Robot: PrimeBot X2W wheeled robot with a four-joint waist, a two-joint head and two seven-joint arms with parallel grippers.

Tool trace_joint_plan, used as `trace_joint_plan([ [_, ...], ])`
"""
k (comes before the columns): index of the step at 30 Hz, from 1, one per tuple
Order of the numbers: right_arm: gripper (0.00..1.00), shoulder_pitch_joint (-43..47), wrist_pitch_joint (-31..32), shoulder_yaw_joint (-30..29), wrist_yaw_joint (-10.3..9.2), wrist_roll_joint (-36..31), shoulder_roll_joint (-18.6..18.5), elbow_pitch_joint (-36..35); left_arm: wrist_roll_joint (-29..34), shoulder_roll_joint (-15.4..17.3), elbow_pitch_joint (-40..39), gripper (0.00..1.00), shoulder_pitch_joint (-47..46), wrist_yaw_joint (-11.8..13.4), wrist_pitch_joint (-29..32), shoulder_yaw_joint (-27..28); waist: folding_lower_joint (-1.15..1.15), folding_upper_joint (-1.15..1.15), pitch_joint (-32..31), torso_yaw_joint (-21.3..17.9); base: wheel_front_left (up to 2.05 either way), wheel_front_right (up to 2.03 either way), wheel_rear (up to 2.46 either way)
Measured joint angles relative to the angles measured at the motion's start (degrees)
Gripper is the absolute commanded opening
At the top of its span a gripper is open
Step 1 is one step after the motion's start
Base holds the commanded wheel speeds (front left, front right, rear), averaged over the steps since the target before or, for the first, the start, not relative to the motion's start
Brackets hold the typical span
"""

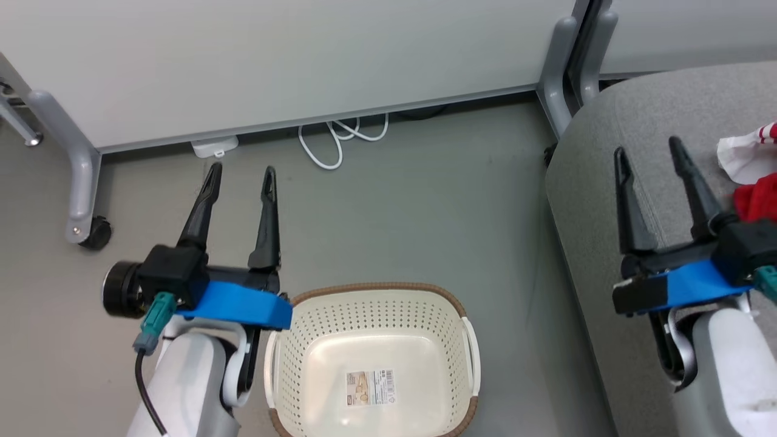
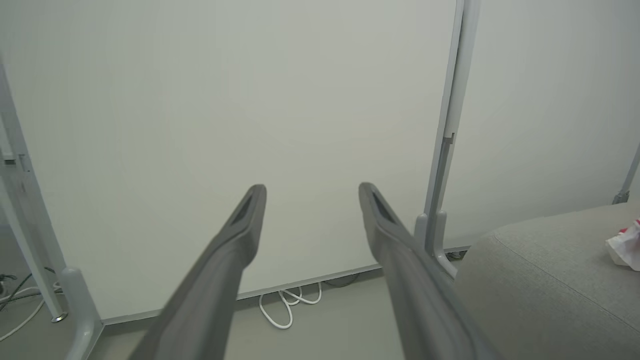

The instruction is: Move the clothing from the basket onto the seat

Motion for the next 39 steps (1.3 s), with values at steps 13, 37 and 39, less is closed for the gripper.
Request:
trace_joint_plan([
  [13, 1.0, 11.18, 0.0, 1.05, 0.0, 2.21, 1.93, -0.27, 3.75, -2.29, -3.31, 1.0, 12.09, -3.04, 0.0, 7.09, 0.0, 0.0, -6.4, 1.19, 0.0, 0.0, 0.0],
  [37, 1.0, 20.1, 0.0, -1.63, 0.0, 2.78, 4.26, -0.41, 4.3, -3.19, -1.7, 1.0, 18.3, -4.37, 0.0, 8.4, 0.01, 0.0, -10.24, 1.44, 0.0, 0.0, 0.0],
  [39, 1.0, 20.24, 0.0, -1.7, 0.0, 2.78, 4.34, -0.31, 4.28, -3.19, -1.55, 1.0, 18.34, -4.37, 0.0, 8.37, 0.01, 0.0, -10.46, 1.5, 0.0, 0.0, 0.0],
])
